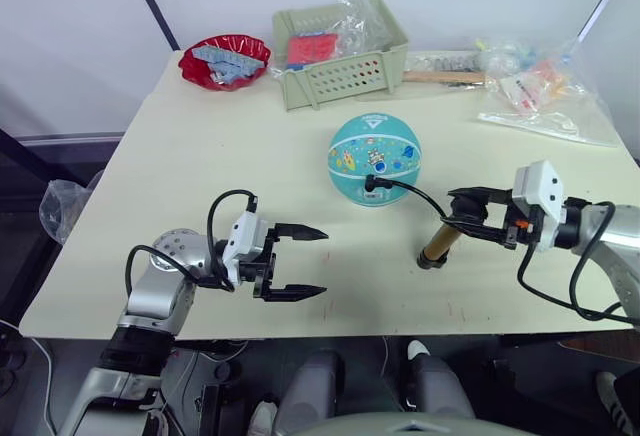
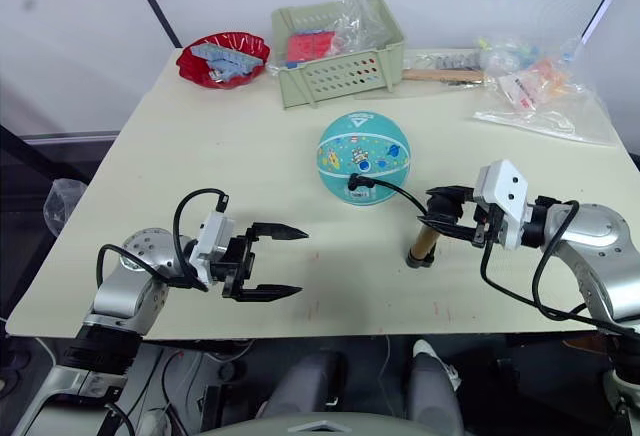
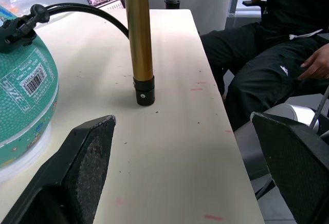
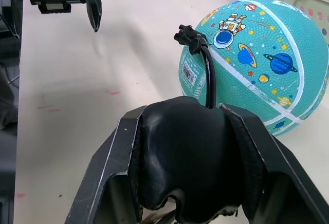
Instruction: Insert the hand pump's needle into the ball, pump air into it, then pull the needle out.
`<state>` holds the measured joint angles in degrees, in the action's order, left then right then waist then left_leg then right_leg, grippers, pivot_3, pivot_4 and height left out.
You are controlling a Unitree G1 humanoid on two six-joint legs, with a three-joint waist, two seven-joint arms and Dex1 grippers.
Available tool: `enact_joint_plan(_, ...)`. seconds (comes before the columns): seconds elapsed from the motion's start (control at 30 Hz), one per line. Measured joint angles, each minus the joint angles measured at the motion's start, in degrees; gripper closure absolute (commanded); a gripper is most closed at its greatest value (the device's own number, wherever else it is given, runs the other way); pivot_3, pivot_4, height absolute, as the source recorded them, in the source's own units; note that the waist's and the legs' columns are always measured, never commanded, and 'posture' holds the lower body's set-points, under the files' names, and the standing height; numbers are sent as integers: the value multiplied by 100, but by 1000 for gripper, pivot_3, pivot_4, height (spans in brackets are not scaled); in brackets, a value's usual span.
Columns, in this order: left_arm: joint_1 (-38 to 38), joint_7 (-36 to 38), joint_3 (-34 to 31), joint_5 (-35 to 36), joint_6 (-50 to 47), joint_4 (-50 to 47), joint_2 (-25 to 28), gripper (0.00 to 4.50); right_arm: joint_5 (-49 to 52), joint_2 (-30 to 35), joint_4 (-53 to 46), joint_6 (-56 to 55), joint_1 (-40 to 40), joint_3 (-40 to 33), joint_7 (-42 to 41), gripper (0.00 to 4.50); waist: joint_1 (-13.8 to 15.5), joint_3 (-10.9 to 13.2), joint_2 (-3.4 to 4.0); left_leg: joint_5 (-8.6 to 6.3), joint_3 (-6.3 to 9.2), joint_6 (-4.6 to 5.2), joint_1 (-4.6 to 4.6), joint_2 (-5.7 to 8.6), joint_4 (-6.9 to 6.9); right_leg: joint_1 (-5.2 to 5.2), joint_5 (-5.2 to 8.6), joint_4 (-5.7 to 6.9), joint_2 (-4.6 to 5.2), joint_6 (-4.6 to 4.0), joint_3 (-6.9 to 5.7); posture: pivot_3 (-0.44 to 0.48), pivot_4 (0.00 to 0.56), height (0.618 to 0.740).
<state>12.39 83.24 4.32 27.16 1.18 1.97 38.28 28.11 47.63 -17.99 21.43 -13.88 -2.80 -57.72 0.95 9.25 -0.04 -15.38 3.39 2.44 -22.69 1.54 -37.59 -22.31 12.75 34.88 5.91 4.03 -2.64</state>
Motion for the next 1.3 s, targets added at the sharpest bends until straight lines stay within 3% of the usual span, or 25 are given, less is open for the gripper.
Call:
enact_joint_plan(0.17, -266, -207, -21, 24, -241, -419, 0, 0, -287, 804, 459, 85, -469, -81, -243, 2873, -7, 34, 14, 4, -11, -6, -25, 7, -1, -33, -3, 9, 0, 4, 14, 0, 150, 740)
enact_joint_plan(0.37, -350, -388, -62, 149, -455, -826, 1, 0, -884, 1163, 1016, -559, -902, -53, -551, 2873, -25, 49, 31, 15, -40, -26, -25, 4, 6, -40, -3, 8, -1, 5, 32, 0, 150, 740)
enact_joint_plan(0.77, -405, -582, -72, 224, -590, -1027, -35, 0, -2114, 876, 1632, -2313, -1084, 259, -305, 2873, -20, 51, 28, 17, -52, -28, -21, 5, 3, -42, -5, 12, -2, 9, 41, 0, 150, 740)
enact_joint_plan(0.87, -420, -583, -74, 223, -588, -1026, -34, 0, -3078, 914, 1938, -3588, -1203, 686, -152, 2873, -29, 52, 29, 17, -58, -28, -16, 14, 1, -42, -6, 17, -2, 10, 46, 0, 150, 740)
enact_joint_plan(1.03, -423, -581, -87, 222, -586, -1025, -32, 0, -3619, 934, 2092, -4455, -1170, 967, -50, 2873, -27, 51, 29, 17, -58, -29, -15, 14, -4, -42, -6, 23, -3, 10, 48, 0, 150, 740)
enact_joint_plan(1.27, -422, -593, -86, 212, -577, -1021, -49, 0, -3899, 573, 1973, -4973, -730, 1260, 164, 2873, -27, 52, 27, 17, -64, -28, -13, 14, -51, -49, -3, 81, -5, 9, 63, 0, 150, 740)
enact_joint_plan(1.3, -422, -598, -87, 208, -574, -1021, -51, 0, -3916, 516, 1969, -5020, -681, 1273, 204, 2373, -28, 52, 27, 16, -65, -27, -12, 13, -64, -48, -4, 93, -6, 9, 67, 0, 150, 740)
